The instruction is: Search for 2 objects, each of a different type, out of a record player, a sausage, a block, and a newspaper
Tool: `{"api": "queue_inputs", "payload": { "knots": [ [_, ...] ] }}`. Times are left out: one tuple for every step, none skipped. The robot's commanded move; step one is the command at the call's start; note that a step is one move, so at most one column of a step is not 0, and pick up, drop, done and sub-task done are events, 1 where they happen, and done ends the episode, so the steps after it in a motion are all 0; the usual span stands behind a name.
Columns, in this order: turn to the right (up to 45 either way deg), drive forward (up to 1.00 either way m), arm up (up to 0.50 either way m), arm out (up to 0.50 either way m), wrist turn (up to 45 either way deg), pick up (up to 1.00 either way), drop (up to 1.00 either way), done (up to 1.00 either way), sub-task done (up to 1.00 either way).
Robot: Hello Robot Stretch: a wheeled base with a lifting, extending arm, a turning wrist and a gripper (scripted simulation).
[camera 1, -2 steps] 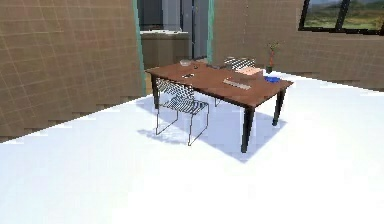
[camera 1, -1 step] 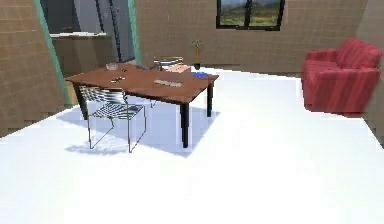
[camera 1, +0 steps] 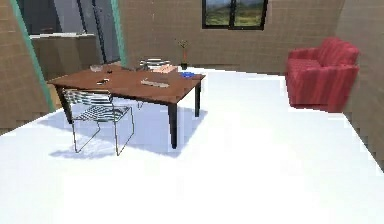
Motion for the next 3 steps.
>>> {"api": "queue_inputs", "payload": {
  "knots": [
    [0.0, 1.00, 0.00, 0.00, 0.0, 0.00, 0.00, 0.00, 0.00],
    [0.0, 0.40, 0.00, 0.00, 0.0, 0.00, 0.00, 0.00, 0.00],
    [-24.0, 0.00, 0.00, 0.00, 0.0, 0.00, 0.00, 0.00, 0.00]
  ]
}}
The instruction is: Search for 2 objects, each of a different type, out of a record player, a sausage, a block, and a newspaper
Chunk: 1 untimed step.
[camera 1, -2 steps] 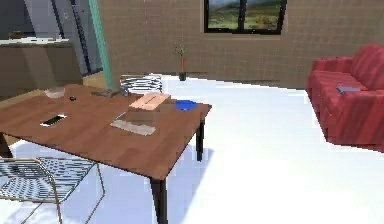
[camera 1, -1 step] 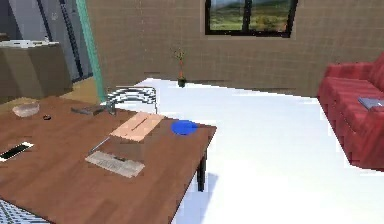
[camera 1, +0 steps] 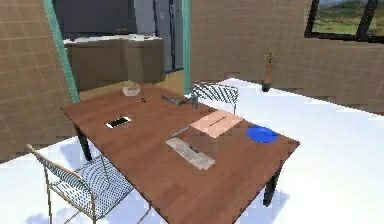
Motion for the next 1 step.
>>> {"api": "queue_inputs", "payload": {
  "knots": [
    [0.0, 0.00, 0.00, 0.00, 0.0, 0.00, 0.00, 1.00, 0.00]
  ]
}}
